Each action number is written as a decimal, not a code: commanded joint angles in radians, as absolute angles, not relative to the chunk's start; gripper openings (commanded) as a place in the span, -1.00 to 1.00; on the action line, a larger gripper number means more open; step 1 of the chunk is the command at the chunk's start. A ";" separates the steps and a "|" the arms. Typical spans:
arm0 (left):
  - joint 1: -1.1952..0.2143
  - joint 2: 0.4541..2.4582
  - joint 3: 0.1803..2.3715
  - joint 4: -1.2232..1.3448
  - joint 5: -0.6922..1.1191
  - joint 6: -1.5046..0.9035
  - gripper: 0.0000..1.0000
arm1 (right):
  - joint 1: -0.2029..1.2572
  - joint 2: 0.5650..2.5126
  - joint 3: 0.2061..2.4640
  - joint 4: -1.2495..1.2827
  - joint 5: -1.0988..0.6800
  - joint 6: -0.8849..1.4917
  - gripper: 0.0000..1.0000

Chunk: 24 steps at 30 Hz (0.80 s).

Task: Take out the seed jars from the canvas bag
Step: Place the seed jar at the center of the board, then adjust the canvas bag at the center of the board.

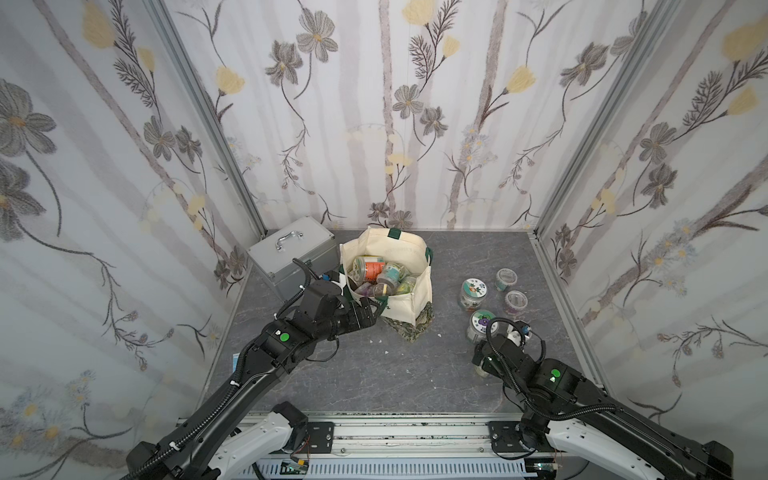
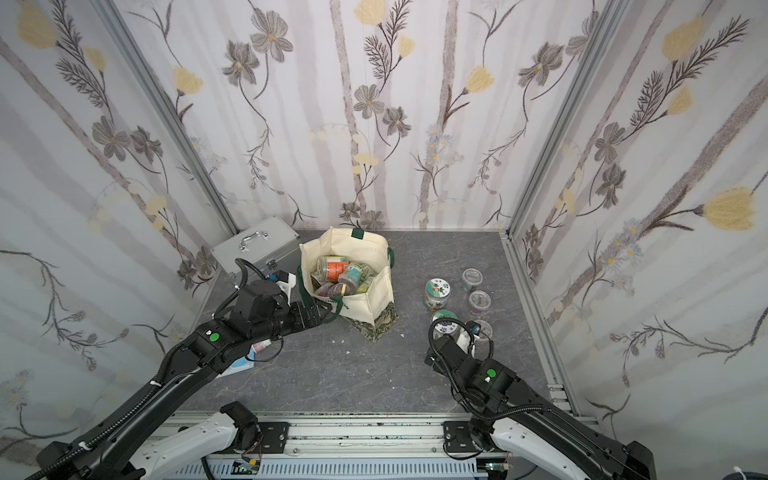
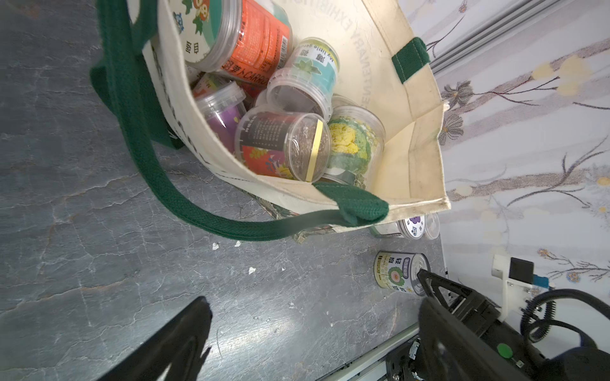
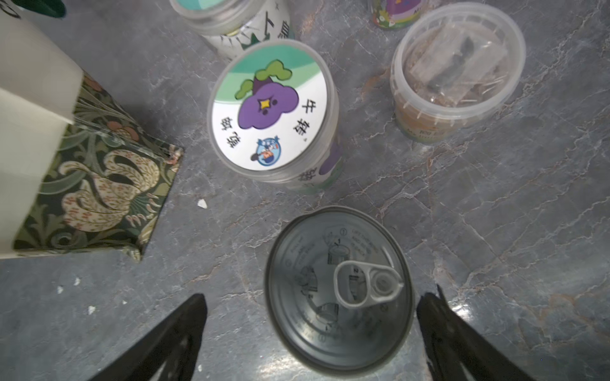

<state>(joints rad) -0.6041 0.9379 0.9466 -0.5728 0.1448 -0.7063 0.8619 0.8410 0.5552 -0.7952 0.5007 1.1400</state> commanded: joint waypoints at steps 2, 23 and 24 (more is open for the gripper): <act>-0.566 0.942 0.998 -0.632 0.094 -0.639 1.00 | 0.840 0.799 0.611 -0.791 0.538 1.122 1.00; -0.200 1.349 1.371 -0.715 0.205 -0.461 0.93 | 0.848 1.193 0.872 -0.129 0.010 0.753 1.00; -0.199 1.377 1.414 -0.742 0.157 -0.435 0.93 | 0.884 1.226 0.878 -0.126 0.028 0.738 1.00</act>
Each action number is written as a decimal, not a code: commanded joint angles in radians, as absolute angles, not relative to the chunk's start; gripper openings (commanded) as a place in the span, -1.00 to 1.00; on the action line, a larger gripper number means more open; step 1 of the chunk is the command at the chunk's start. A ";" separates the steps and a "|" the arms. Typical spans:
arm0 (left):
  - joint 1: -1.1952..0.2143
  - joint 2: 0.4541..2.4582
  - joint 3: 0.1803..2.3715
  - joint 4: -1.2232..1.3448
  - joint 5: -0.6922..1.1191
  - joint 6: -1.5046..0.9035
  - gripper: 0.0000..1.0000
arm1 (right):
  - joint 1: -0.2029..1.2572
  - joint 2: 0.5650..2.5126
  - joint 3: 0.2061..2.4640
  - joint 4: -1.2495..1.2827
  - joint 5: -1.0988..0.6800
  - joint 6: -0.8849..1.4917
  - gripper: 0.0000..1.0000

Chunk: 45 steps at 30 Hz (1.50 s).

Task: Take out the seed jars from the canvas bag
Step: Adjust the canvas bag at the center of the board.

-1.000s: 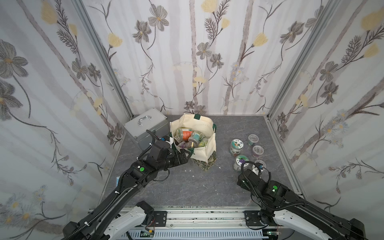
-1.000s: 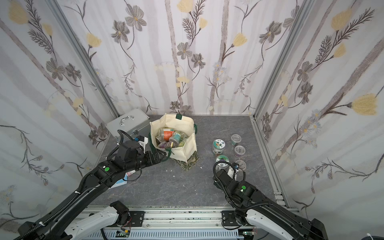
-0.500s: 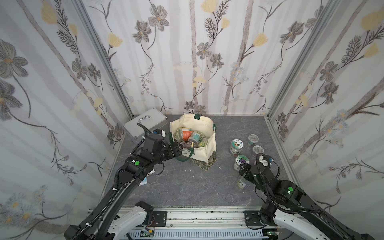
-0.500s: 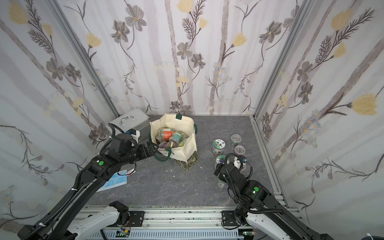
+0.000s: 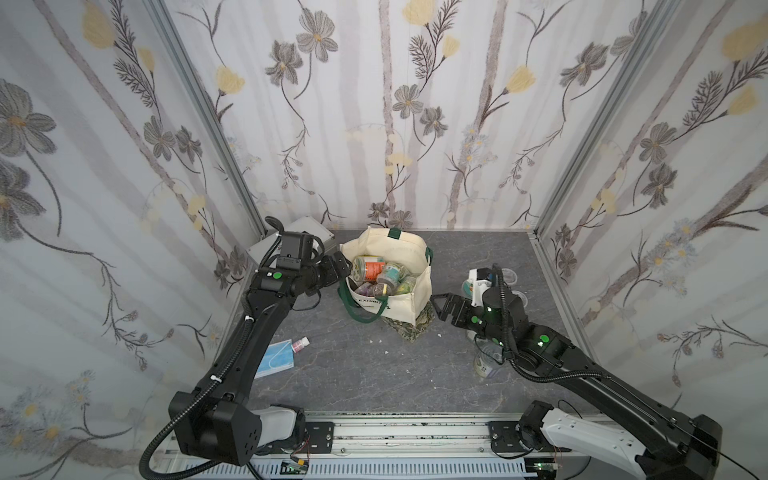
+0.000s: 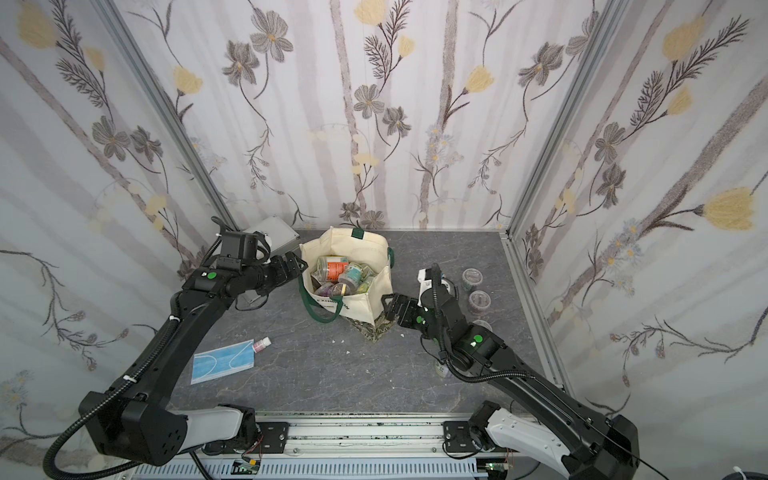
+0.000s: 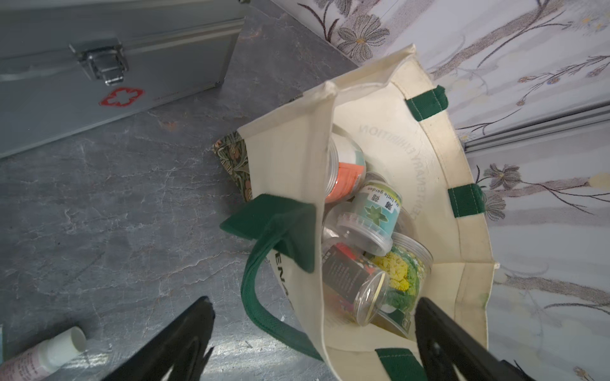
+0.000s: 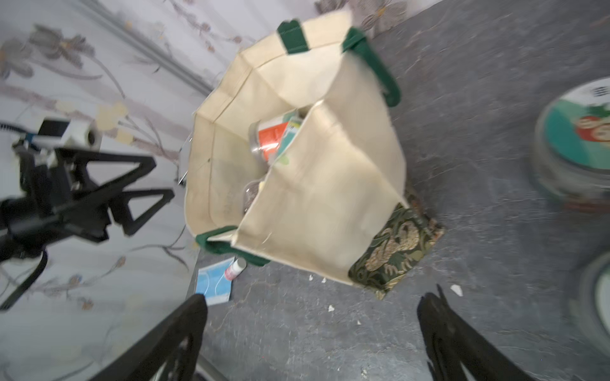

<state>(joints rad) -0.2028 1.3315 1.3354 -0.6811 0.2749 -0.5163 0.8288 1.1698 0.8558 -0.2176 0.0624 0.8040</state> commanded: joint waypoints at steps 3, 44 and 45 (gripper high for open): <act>-0.202 1.462 1.528 -0.794 0.083 -0.372 0.92 | 0.948 1.315 0.905 -0.155 0.090 0.702 1.00; -0.366 1.564 1.517 -0.837 0.193 -0.477 -0.58 | 0.629 1.723 1.164 -0.155 0.214 0.500 0.82; -0.380 1.525 1.478 -0.820 0.195 -0.502 -0.48 | 0.624 1.724 1.175 -0.159 0.207 0.498 0.82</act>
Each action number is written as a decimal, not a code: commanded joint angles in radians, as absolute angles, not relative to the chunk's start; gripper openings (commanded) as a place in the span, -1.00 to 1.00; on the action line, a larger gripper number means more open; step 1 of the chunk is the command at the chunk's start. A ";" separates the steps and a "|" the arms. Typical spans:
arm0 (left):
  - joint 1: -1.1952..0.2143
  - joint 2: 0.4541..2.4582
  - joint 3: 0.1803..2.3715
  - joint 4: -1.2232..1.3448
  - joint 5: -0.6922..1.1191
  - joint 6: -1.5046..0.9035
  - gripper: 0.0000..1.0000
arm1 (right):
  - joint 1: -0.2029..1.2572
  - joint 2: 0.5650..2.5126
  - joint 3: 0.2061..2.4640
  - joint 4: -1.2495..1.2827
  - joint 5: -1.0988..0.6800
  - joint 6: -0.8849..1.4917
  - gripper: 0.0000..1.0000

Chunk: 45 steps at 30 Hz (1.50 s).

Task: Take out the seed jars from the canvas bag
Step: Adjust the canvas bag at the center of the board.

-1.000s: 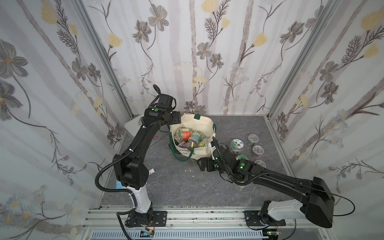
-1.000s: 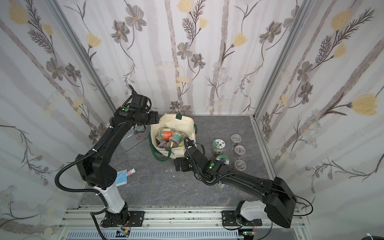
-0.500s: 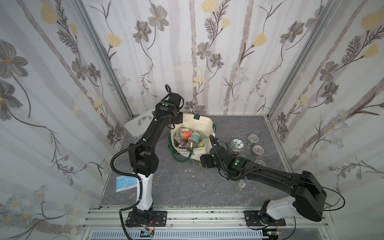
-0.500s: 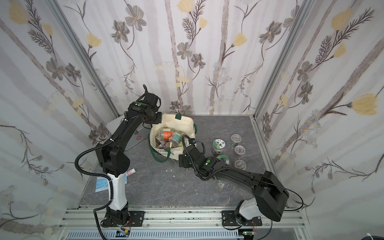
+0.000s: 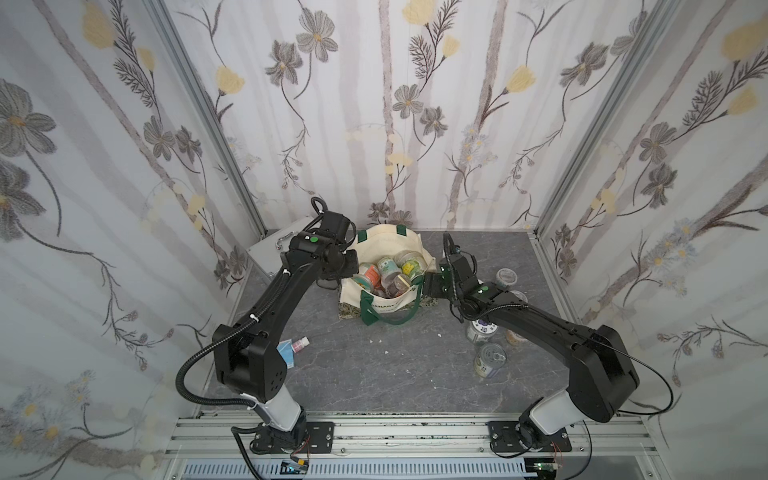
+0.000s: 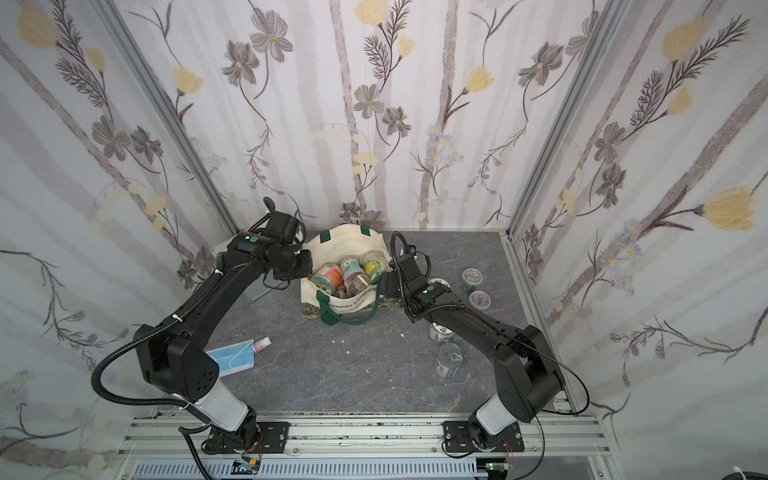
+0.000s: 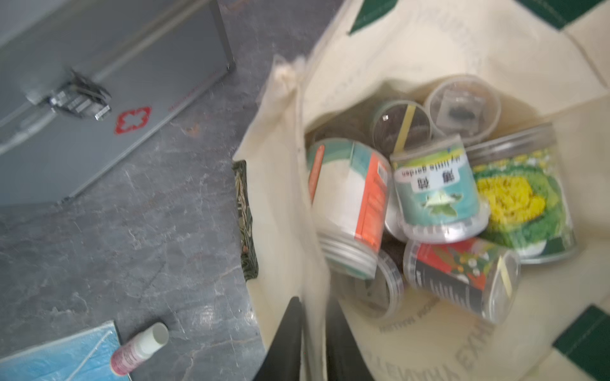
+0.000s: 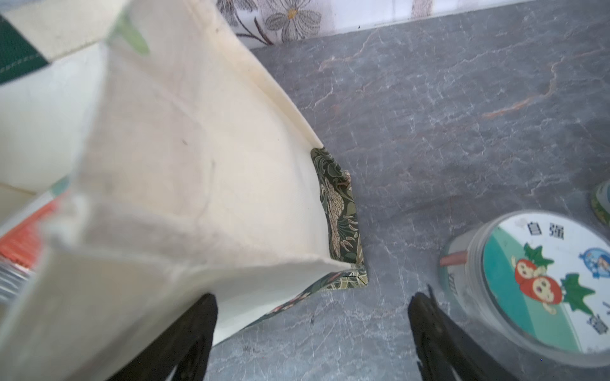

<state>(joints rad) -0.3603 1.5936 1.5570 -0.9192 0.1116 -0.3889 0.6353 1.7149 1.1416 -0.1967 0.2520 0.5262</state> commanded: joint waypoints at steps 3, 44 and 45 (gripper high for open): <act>-0.439 1.404 1.364 -0.769 0.202 -0.557 -0.11 | 0.617 1.693 1.187 -0.182 0.196 0.498 0.82; -0.366 1.701 1.772 -0.986 0.225 -0.363 -0.70 | 0.788 1.473 1.059 -0.111 -0.059 0.752 0.28; -0.369 1.676 1.732 -0.963 0.235 -0.380 -0.71 | 0.782 1.481 1.064 -0.117 -0.061 0.744 0.25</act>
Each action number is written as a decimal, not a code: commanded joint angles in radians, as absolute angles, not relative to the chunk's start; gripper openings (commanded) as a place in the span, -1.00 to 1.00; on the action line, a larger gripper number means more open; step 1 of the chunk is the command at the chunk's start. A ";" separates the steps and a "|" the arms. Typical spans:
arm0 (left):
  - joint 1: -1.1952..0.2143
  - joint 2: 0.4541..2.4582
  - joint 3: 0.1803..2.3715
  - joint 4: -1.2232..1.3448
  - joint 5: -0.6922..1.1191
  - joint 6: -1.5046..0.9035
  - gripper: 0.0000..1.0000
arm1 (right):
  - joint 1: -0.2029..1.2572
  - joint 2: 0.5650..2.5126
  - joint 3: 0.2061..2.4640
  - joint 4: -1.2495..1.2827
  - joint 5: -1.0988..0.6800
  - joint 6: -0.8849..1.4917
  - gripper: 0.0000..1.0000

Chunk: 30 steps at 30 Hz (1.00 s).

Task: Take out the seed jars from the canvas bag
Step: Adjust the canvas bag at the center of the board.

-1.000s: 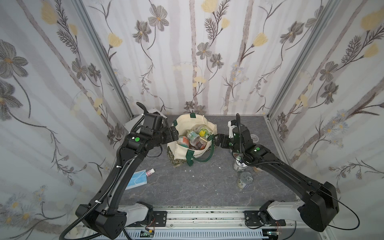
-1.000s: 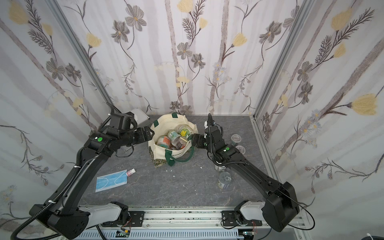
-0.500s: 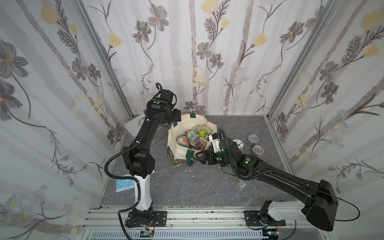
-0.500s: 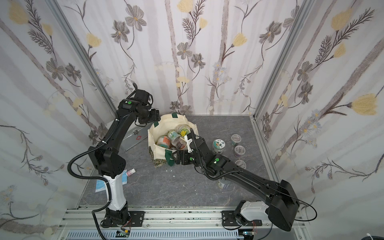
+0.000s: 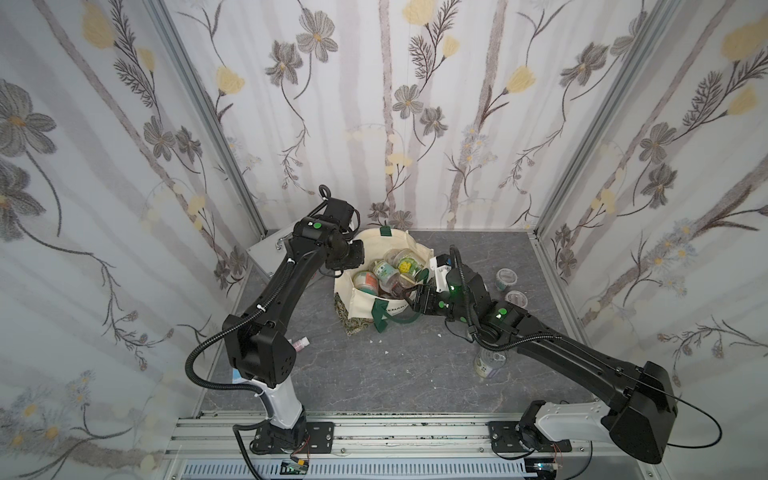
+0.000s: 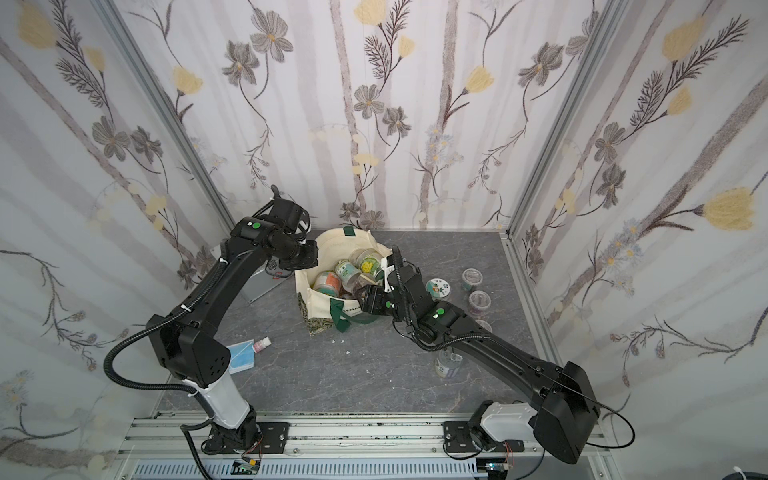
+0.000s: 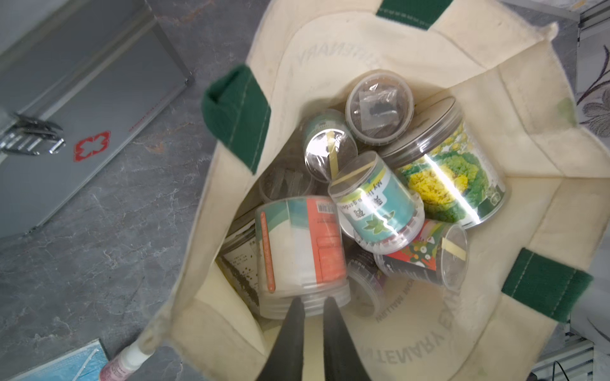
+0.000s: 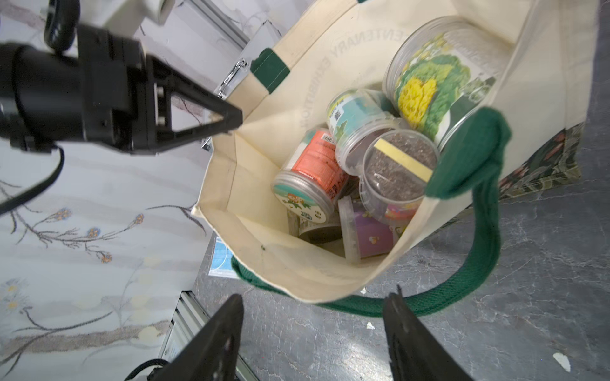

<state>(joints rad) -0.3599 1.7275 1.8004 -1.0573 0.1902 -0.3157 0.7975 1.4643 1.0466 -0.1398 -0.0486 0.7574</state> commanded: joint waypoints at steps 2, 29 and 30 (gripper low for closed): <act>-0.381 1.632 1.669 -0.918 0.260 -0.410 -0.72 | 0.728 1.495 1.073 -0.130 -0.068 0.732 0.14; -0.307 1.954 2.123 -1.133 -0.067 -0.198 0.85 | 0.839 1.662 1.156 -0.185 -0.110 0.753 0.10; -0.307 1.969 2.127 -1.136 -0.037 -0.198 0.78 | 0.836 1.664 1.164 -0.198 -0.101 0.747 -0.03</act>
